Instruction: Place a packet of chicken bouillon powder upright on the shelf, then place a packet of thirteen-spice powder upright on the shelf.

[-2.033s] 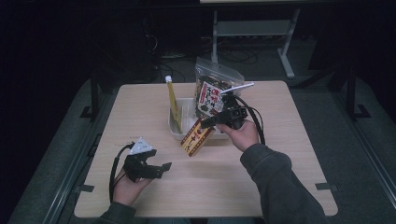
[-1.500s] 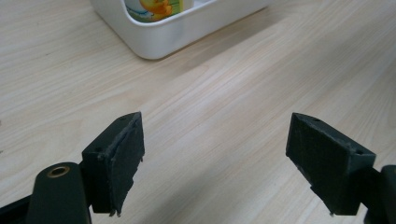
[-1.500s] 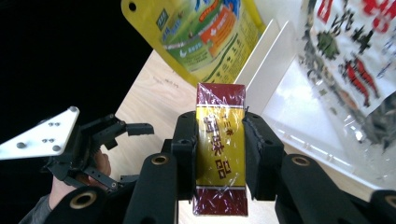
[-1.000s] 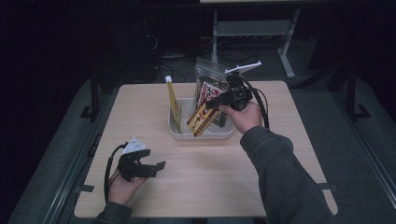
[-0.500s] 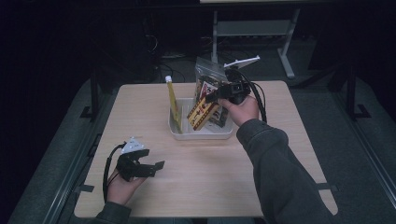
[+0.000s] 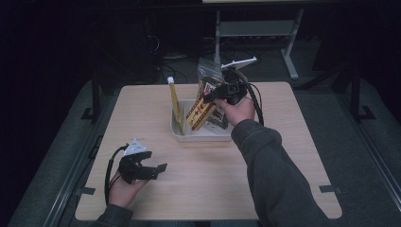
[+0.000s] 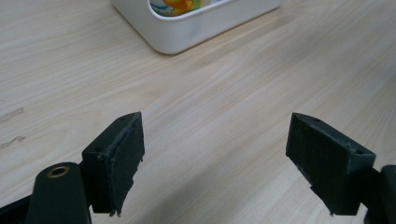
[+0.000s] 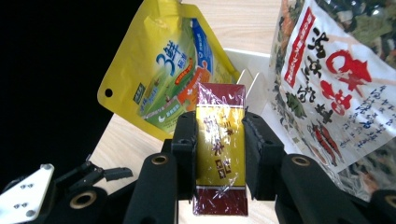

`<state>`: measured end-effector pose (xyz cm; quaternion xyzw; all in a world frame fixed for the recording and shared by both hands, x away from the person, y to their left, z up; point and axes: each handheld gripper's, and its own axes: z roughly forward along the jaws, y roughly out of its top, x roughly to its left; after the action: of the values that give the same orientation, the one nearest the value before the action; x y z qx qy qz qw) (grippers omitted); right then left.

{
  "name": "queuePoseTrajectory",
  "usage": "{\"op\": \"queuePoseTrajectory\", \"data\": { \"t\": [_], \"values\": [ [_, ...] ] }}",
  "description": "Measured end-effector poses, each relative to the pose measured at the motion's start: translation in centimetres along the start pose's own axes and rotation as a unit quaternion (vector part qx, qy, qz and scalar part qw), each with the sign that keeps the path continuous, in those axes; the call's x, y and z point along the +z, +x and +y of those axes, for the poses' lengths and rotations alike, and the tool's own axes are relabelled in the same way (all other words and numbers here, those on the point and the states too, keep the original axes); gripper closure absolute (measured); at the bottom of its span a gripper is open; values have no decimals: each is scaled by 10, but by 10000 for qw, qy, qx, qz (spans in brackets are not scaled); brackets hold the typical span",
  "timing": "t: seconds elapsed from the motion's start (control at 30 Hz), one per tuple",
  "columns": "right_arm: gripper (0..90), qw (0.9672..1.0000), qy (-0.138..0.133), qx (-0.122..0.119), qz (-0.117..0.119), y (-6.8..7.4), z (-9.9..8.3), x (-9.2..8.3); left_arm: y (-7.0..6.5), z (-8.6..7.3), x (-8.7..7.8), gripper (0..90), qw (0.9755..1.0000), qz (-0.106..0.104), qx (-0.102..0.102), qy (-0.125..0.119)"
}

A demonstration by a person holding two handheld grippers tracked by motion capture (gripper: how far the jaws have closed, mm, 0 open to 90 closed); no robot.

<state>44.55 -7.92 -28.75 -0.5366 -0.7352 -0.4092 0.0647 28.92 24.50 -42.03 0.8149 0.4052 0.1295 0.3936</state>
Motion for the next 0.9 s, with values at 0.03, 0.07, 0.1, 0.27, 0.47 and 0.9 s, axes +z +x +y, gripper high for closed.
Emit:
{"op": "queuePoseTrajectory", "data": {
  "t": [0.03,0.07,0.1,0.27,0.47,0.9],
  "values": [
    [675,10000,-18,19,-2,0,0,0,0,0,0,190,10000,3,21,4],
    [675,10000,-40,46,3,0,0,0,0,1,0,190,10000,11,25,-5],
    [676,10000,-63,55,-1,-1,1,0,-1,1,-1,190,10000,15,29,-16],
    [676,9999,-88,86,-68,0,0,1,-1,0,0,189,10000,5,47,17],
    [675,9994,-187,123,-252,1,1,5,-2,1,2,189,10000,-17,72,28],
    [675,9985,-283,275,-386,0,4,16,-1,0,1,189,10000,-21,23,-15]
  ]
}}
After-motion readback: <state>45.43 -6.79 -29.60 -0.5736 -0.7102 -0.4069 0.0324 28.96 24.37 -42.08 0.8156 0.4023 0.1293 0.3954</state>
